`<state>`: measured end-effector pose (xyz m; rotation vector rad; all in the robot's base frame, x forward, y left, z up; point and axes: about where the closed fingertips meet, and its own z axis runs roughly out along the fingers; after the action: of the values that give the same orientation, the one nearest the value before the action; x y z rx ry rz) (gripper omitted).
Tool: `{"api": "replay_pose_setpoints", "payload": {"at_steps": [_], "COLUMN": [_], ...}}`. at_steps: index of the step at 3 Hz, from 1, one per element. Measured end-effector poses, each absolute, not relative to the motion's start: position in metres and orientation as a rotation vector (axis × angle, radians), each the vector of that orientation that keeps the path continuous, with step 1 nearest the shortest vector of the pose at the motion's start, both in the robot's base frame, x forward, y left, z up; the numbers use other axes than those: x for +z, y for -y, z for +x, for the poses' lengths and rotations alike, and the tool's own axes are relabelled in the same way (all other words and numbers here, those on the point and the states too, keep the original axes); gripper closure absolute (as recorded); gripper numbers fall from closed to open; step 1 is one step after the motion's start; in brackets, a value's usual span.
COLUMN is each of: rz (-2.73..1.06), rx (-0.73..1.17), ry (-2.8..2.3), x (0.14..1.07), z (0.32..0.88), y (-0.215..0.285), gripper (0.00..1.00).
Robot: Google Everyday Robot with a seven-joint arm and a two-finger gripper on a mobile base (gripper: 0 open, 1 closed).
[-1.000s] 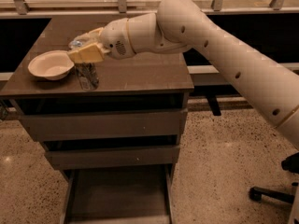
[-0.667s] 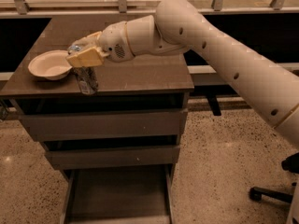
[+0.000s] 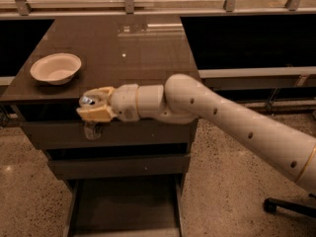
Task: Place redbull can into bottom drawer
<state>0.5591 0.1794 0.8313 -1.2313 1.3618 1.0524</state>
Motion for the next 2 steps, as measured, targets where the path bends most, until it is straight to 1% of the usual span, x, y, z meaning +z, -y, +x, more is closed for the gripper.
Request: {"api": "replay_pose_setpoints", "payload": {"at_steps": [1, 2], "rz": [-1.239, -1.246], "rx": [1.102, 1.11], "ry": [-1.299, -1.289], "x": [0.7833, 0.7765], "z": [0.519, 0.5135], "y": [-0.1775, -0.1789], "gripper": [1.0, 1.0]}}
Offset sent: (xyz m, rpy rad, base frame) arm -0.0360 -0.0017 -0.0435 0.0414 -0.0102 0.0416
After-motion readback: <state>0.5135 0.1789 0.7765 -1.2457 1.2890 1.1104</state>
